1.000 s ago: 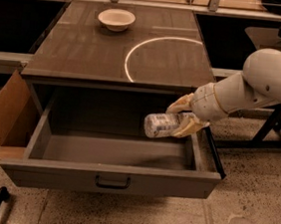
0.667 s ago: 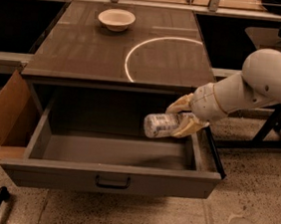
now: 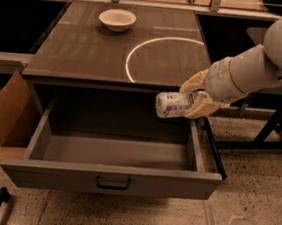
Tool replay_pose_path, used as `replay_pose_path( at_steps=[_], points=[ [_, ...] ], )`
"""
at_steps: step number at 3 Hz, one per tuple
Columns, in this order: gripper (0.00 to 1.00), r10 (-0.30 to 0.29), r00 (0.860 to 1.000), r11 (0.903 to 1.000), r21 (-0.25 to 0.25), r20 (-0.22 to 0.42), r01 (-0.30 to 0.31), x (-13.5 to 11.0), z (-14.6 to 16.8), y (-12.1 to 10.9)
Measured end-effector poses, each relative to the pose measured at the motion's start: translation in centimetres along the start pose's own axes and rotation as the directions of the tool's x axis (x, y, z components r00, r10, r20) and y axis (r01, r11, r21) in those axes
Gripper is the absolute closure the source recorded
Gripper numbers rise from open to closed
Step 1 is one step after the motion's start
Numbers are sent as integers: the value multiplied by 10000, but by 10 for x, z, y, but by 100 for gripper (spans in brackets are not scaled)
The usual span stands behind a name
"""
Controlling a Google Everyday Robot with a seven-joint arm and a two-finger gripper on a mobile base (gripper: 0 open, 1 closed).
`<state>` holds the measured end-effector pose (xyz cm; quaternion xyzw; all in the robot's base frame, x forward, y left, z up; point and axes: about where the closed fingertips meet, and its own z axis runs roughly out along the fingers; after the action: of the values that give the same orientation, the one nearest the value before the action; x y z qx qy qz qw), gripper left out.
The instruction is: Pick blue plastic bottle from top drawer and place on counter
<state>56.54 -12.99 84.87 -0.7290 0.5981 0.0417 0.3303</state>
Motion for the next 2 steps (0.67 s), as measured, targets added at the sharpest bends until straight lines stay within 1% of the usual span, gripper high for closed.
replay_pose_path(
  at_steps=[1,2],
  points=[
    [100,731,9958,9915,1113,-549,-666,-3,-26,-28],
    [100,735,9958,9915,1117,-547,-670,-3,-26,-28]
  ],
)
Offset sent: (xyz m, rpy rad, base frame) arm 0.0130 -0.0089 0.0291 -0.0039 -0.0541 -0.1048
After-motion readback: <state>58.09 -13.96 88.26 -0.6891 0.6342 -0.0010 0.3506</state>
